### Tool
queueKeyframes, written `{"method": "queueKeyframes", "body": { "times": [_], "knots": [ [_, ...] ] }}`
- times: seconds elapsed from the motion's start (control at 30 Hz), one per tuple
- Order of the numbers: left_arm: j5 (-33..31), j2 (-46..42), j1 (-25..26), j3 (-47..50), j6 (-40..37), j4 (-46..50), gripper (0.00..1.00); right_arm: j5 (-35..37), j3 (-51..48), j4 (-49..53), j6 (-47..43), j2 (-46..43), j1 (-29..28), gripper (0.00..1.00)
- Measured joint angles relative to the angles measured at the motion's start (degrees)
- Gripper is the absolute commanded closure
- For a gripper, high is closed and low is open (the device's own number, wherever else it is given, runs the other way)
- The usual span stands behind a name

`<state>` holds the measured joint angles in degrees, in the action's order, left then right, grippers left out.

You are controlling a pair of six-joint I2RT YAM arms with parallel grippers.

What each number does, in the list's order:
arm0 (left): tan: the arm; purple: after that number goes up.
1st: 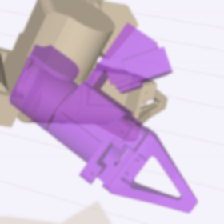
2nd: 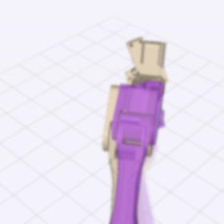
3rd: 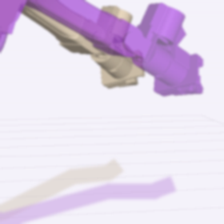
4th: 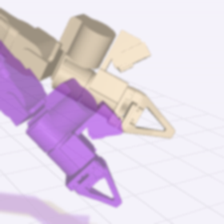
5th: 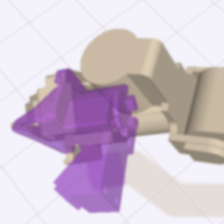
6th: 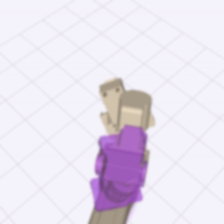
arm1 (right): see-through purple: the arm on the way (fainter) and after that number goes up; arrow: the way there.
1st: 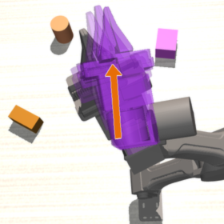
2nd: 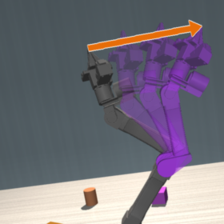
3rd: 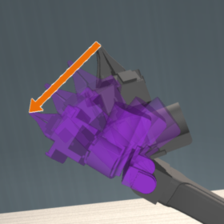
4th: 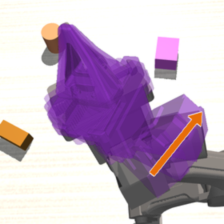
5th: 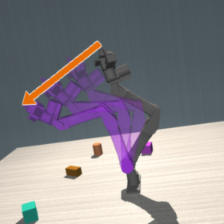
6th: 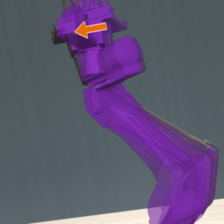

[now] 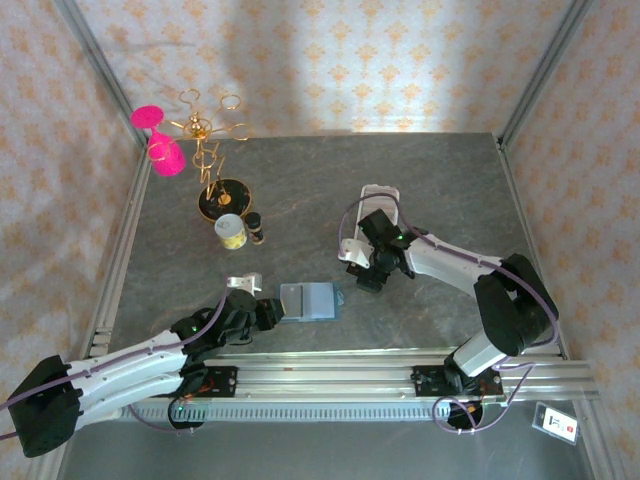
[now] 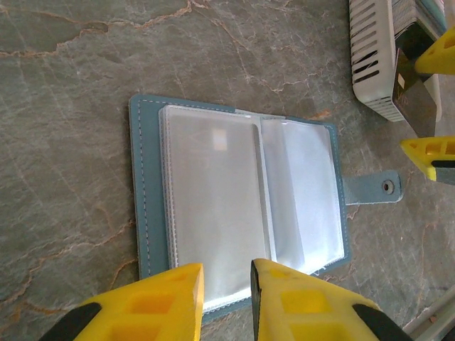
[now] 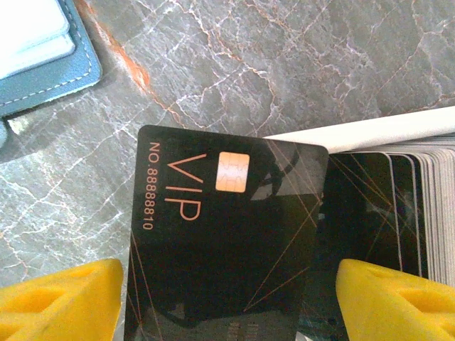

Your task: Put the credit cards into the card holder

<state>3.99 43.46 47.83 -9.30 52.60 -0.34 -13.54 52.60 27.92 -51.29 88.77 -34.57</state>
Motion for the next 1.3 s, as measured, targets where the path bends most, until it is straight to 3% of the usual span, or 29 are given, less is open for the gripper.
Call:
{"method": "queueKeyframes", "body": {
  "times": [0.27,0.77,1.3],
  "knots": [
    [0.0,0.0,0.0,0.0,0.0,0.1,0.75,0.0,0.0,0.4,-0.4,0.5,-0.2,0.23],
    [0.2,-0.9,0.0,-2.3,0.5,-0.5,0.76,-0.2,0.0,0.8,-1.5,1.5,-0.4,0.4],
    [3.7,9.4,0.0,-6.5,2.3,-10.0,0.77,0.3,-1.9,0.1,-2.7,-1.6,-0.7,0.47]
  ]
}}
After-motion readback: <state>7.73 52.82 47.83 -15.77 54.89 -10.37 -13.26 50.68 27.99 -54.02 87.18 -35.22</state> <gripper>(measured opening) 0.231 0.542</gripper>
